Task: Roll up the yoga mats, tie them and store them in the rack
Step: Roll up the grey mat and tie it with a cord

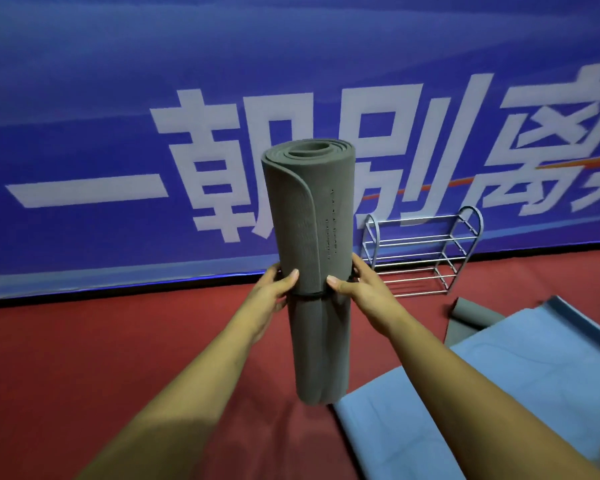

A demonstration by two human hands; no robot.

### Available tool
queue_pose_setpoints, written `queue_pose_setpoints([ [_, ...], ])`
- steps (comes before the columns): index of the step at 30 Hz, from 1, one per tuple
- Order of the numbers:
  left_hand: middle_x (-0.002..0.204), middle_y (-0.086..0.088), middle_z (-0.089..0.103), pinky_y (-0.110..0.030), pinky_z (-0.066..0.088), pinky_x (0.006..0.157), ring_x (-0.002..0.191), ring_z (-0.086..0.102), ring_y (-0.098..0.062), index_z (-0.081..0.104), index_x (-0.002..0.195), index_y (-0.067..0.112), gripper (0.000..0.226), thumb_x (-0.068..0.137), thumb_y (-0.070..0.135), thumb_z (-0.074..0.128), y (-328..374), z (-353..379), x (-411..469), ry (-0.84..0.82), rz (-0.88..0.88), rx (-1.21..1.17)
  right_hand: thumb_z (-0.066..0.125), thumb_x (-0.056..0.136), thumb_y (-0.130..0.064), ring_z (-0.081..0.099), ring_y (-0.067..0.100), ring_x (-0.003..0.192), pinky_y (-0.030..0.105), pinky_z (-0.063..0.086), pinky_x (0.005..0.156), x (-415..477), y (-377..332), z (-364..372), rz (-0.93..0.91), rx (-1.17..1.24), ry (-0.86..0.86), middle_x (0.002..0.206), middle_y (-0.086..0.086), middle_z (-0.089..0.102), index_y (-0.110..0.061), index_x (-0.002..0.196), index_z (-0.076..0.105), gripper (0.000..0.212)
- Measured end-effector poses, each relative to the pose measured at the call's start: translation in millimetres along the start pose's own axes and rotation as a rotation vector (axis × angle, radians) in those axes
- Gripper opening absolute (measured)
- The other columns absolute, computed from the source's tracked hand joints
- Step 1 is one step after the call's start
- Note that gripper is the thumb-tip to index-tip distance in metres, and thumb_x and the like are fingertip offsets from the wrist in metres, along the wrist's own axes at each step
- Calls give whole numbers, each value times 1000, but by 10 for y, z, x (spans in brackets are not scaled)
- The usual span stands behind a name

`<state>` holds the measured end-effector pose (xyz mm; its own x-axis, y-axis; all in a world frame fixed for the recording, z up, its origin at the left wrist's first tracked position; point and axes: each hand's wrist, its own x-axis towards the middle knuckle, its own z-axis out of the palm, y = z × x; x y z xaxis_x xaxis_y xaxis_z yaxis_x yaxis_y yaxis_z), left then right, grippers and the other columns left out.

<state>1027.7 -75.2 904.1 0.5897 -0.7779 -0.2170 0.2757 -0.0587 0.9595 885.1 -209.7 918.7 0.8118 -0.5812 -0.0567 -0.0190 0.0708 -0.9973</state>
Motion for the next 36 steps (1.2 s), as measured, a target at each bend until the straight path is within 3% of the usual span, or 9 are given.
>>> queue_pose_setpoints([
  [4,135,-2,60,-23,48,87,108,63,-11,49,139,18,45,95,21,59,275,58,875,-104,-25,35,69,88,-3,64,11,113,24,52,95,655,-79,-240,-9,13,112,123,-1,68,-19,134,55,51],
  [8,136,-1,58,-32,46,101,117,60,-15,48,140,21,52,91,26,65,332,159,1795,-177,-41,81,69,89,-4,63,9,115,27,51,98,1366,17,-600,-18,2,157,125,-3,68,-23,137,53,54],
  [12,131,0,62,-46,44,108,117,62,-17,48,139,20,72,74,39,73,403,323,2600,-176,-66,132,70,88,-6,64,11,116,35,49,102,2075,71,-1030,12,3,172,124,-6,69,-29,137,53,56],
  [15,127,1,65,-47,45,106,114,64,-16,50,136,19,69,74,37,74,503,472,3196,-198,-79,158,74,83,-13,63,12,118,37,48,103,2574,38,-1372,39,-20,184,125,-9,68,-33,137,53,61],
  [21,124,2,64,-35,49,95,109,64,-13,53,133,21,58,80,28,74,675,865,4371,-255,-96,136,67,89,0,66,0,104,14,53,80,3464,-148,-1971,31,-59,253,112,-15,72,-38,121,58,51],
  [26,108,3,69,-32,46,83,96,63,-14,60,120,22,54,66,22,66,807,1278,5448,-333,-117,140,67,86,3,65,5,107,19,53,83,4257,-203,-2571,34,-105,351,115,-10,70,-34,131,58,59],
  [28,101,2,69,-31,45,76,90,62,-16,62,111,22,47,64,19,63,847,1440,5904,-366,-127,119,66,86,6,65,5,105,24,54,87,4578,-221,-2801,40,-98,387,111,-13,71,-36,125,60,58],
  [32,100,0,66,-28,43,72,90,59,-16,59,107,21,44,63,22,60,927,1781,6750,-459,-147,113,64,85,11,67,2,102,19,54,81,5159,-231,-3232,48,-41,488,112,-14,70,-35,128,58,63],
  [36,98,-2,63,-31,46,75,98,56,-19,56,103,19,32,71,19,60,975,2060,7387,-515,-202,82,70,68,2,60,22,123,46,46,107,5586,-216,-3581,78,-23,532,126,-4,68,-41,134,56,80],
])
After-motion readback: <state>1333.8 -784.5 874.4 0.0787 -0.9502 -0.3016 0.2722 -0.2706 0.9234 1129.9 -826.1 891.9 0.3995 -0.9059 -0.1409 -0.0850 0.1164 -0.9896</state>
